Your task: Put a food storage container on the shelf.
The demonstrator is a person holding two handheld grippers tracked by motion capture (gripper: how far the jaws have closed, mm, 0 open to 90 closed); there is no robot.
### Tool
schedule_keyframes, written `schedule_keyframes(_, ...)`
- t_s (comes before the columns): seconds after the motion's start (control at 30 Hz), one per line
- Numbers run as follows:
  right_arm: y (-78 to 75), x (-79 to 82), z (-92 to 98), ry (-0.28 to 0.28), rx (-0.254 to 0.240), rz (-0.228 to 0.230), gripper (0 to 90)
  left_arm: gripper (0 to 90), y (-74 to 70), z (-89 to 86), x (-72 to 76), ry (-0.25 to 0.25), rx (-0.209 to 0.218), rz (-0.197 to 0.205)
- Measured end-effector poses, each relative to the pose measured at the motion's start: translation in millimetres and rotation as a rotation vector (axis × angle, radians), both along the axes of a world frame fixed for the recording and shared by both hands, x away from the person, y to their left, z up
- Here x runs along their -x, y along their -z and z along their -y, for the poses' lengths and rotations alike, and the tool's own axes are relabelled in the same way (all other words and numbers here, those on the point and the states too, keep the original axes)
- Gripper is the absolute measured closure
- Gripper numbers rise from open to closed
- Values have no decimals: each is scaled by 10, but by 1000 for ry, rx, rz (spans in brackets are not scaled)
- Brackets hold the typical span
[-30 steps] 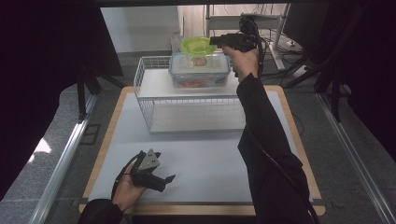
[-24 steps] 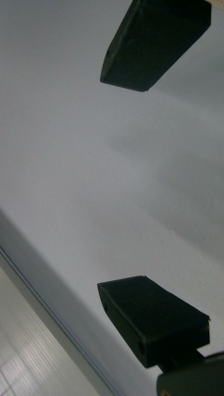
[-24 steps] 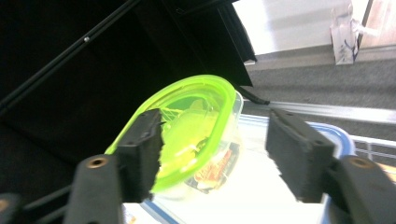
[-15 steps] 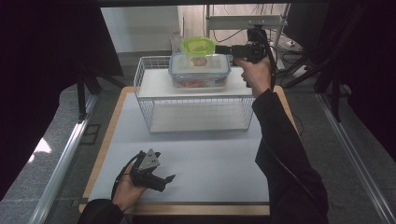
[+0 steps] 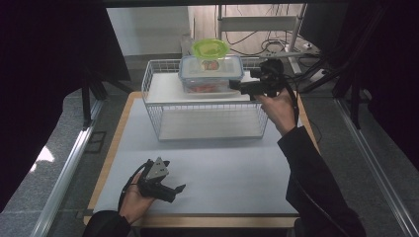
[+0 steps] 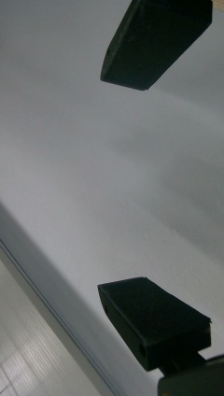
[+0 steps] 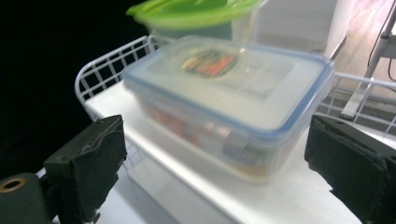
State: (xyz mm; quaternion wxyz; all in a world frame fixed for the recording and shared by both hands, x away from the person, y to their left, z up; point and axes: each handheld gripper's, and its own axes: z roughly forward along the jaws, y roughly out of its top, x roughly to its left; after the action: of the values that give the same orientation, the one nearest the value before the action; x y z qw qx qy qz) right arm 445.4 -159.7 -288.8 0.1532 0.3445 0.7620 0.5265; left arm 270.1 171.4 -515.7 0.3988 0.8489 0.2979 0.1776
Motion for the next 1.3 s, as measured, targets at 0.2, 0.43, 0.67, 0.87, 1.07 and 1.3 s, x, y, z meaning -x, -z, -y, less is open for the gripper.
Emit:
schedule_keyframes(0.2, 207, 216, 14, -40, 33, 8, 37, 23, -2, -8, -2, -6, -6, 10)
schedule_keyframes(0.43, 505, 371, 73, -62, 75, 1, 30, 22, -7, -13, -2, -12, -10, 16)
schedule_keyframes(0.67, 789, 510, 149, -55, 110, 10, 26, 18, -5, -14, -1, -18, -8, 15)
schedule_keyframes(0.87, 995, 615, 229, -47, 120, 2, 17, 17, -2, -19, -7, -22, -7, 15)
schedule_keyframes(1.07, 1132, 738, 296, -50, 156, 20, 0, 15, -5, -32, -10, -22, 5, 12)
schedule_keyframes(1.3, 1212, 852, 322, -51, 153, 32, 0, 9, -19, -40, 0, -6, 30, 17)
